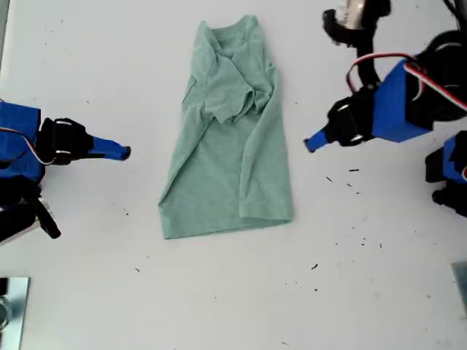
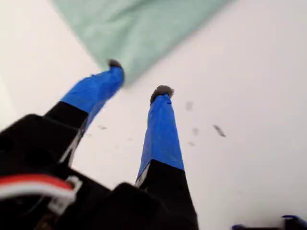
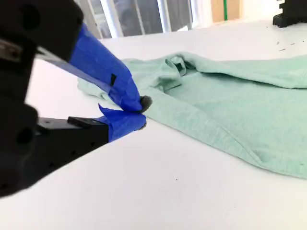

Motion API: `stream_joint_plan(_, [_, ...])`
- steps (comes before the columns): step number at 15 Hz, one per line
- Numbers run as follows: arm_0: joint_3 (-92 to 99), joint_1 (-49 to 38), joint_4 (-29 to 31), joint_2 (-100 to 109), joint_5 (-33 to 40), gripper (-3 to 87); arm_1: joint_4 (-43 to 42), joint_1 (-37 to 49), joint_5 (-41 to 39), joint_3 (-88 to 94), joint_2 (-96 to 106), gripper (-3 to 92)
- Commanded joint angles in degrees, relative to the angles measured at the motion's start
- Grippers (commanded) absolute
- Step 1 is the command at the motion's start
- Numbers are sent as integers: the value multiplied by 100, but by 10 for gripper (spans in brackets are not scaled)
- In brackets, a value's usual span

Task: Fold t shirt

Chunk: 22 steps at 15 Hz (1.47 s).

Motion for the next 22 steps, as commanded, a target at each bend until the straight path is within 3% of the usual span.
stream_joint_plan(1, [62, 18, -9, 44, 9, -3, -1512, 369, -220, 4456, 2848, 25])
stream_joint_plan(2, [62, 9, -9, 44, 0, -3, -1397, 448, -123, 5247, 3876, 25])
stream_joint_plan(5, [-9, 141, -35, -79, -211, -3, -18, 571, 79, 6249, 6645, 25])
stream_joint_plan(8, [-1679, 844, -62, -2092, -940, -3, 9, 554, 202, 6293, 6645, 25])
stream_joint_plan(10, [-3366, 1274, 211, -4324, -1046, -3, -9, 598, 167, 6293, 6645, 25])
stream_joint_plan(13, [-6108, 1450, 1538, -7058, -800, -1, -9, 633, 158, 6302, 6645, 25])
stream_joint_plan(14, [-6759, 1468, 1828, -7585, -668, 164, -9, 633, 149, 6302, 6645, 25])
stream_joint_plan(15, [-7181, 1433, 2065, -7954, -527, 265, -9, 624, 149, 6302, 6645, 25])
stream_joint_plan(16, [-7392, 1354, 2145, -8156, -334, 292, -9, 624, 149, 6302, 6645, 25])
stream_joint_plan(19, [-7699, 1178, 2030, -8956, 105, 316, -9, 580, 158, 6302, 6662, 25])
stream_joint_plan(22, [-7603, 1160, 1099, -9940, 352, 318, 18, 554, 185, 6302, 6688, 25])
